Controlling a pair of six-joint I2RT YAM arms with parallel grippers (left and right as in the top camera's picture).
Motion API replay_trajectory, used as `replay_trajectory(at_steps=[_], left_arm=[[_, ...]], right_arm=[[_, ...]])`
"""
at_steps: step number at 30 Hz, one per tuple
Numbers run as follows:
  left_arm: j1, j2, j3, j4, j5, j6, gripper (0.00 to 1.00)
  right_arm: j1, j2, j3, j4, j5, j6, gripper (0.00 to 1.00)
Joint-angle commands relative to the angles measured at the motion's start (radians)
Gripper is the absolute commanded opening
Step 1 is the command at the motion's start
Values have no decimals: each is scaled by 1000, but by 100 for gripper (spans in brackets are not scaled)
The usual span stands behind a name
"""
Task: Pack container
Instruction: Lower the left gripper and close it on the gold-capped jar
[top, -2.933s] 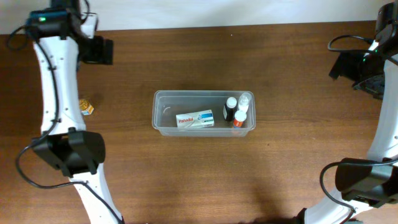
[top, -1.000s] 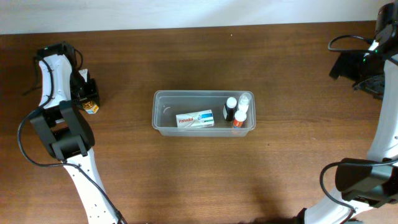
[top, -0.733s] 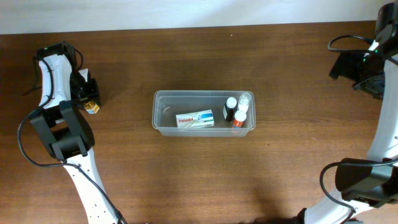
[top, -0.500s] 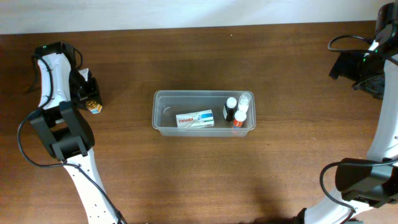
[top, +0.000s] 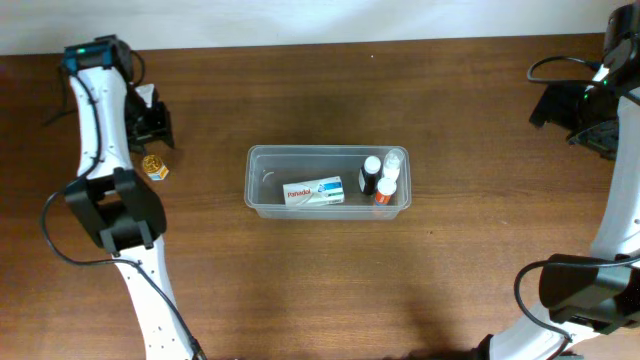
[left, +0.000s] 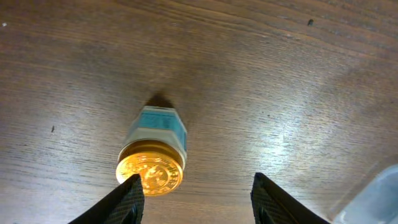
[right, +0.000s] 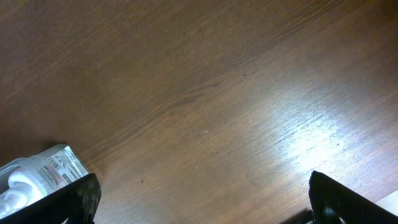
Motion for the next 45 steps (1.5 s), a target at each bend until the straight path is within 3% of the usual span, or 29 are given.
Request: replay_trajectory(at_steps=[1, 5, 18, 30, 39, 41, 45], left_arm=[[8, -4, 11, -1, -89, -19, 56], [11, -4, 11, 4, -158, -70, 57], [14, -4, -3, 43, -150, -70, 62], [17, -4, -230, 156, -113, -70, 61], [16, -4, -258, 169, -113, -71, 61], [16, -4, -258, 174, -113, -71, 60], [16, -4, -258, 185, -113, -70, 47]], right_arm=[[-7, -22, 15, 1, -2, 12, 98], [-7, -22, 15, 1, -2, 13, 98], [-7, -22, 15, 1, -2, 13, 98], [-7, -22, 15, 1, -2, 13, 98], [-7, -22, 15, 1, -2, 12, 98], [-7, -22, 15, 1, -2, 13, 98], [-7, -22, 15, 1, -2, 13, 98]])
